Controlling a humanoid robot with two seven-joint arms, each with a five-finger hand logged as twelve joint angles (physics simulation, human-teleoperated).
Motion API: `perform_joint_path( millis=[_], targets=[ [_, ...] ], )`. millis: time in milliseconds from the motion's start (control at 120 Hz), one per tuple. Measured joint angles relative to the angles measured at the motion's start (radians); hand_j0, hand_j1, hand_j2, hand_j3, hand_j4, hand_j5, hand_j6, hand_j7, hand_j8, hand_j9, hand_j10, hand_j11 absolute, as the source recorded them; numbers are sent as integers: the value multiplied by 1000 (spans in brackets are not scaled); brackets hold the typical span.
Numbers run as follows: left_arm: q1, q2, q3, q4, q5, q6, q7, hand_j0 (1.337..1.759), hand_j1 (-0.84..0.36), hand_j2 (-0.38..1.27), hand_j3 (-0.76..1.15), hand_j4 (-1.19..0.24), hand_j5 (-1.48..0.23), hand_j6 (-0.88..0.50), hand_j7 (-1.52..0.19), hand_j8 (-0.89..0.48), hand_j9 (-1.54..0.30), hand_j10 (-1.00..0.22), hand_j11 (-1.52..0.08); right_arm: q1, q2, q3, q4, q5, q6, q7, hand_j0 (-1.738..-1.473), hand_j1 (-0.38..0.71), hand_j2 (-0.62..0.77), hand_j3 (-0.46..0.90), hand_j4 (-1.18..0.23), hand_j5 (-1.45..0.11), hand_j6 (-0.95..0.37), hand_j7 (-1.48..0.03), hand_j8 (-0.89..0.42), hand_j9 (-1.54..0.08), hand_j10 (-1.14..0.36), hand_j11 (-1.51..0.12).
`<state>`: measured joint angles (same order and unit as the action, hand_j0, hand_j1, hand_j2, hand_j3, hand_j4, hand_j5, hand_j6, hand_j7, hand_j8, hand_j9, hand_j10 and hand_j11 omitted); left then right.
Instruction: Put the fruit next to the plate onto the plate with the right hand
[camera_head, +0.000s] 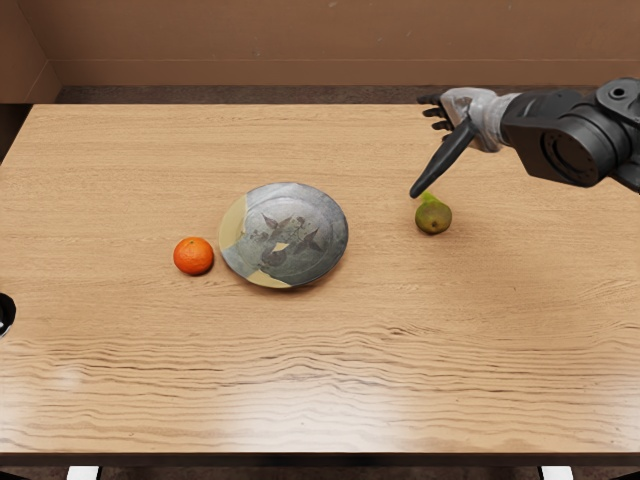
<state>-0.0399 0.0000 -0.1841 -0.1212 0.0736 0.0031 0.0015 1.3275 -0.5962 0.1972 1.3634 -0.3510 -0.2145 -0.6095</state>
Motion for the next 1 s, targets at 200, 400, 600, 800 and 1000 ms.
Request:
perform_joint_path(
  millis=[200, 400, 600, 800, 1000],
  targets=[
    [0, 0, 0, 0, 0, 0, 0, 1658, 325, 4, 0, -21, -27, -21, -27, -21, -27, -21, -26, 20, 49, -40, -29, 4, -64, -1, -1658, -349, 0, 0, -1, 0, -2, 0, -2, 0, -1, 0],
    [0, 0, 0, 0, 0, 0, 0, 1658, 325, 4, 0, -21, -27, -21, -27, -21, -27, -21, -26, 38, 96, -100, -82, 19, -84, -1, -1658, -349, 0, 0, -1, 0, -2, 0, -1, 0, -1, 0],
    [0, 0, 0, 0, 0, 0, 0, 1658, 325, 4, 0, -21, -27, -21, -27, -21, -27, -21, -26, 43, 132, -171, -123, 23, -136, -1, -1658, -349, 0, 0, -1, 0, -2, 0, -1, 0, -1, 0],
    [0, 0, 0, 0, 0, 0, 0, 1658, 325, 4, 0, -21, -27, -21, -27, -21, -27, -21, -26, 48, 149, -247, -54, 16, -262, -1, -1658, -344, 0, 0, -6, -6, -6, -6, -6, -6, -6, -6],
    [0, 0, 0, 0, 0, 0, 0, 1658, 325, 4, 0, -21, -27, -21, -27, -21, -27, -21, -26, 51, 143, -293, 28, 10, -373, -1, -1658, -283, -10, 0, -56, -72, -57, -72, -56, -72, -56, -72]
  ],
)
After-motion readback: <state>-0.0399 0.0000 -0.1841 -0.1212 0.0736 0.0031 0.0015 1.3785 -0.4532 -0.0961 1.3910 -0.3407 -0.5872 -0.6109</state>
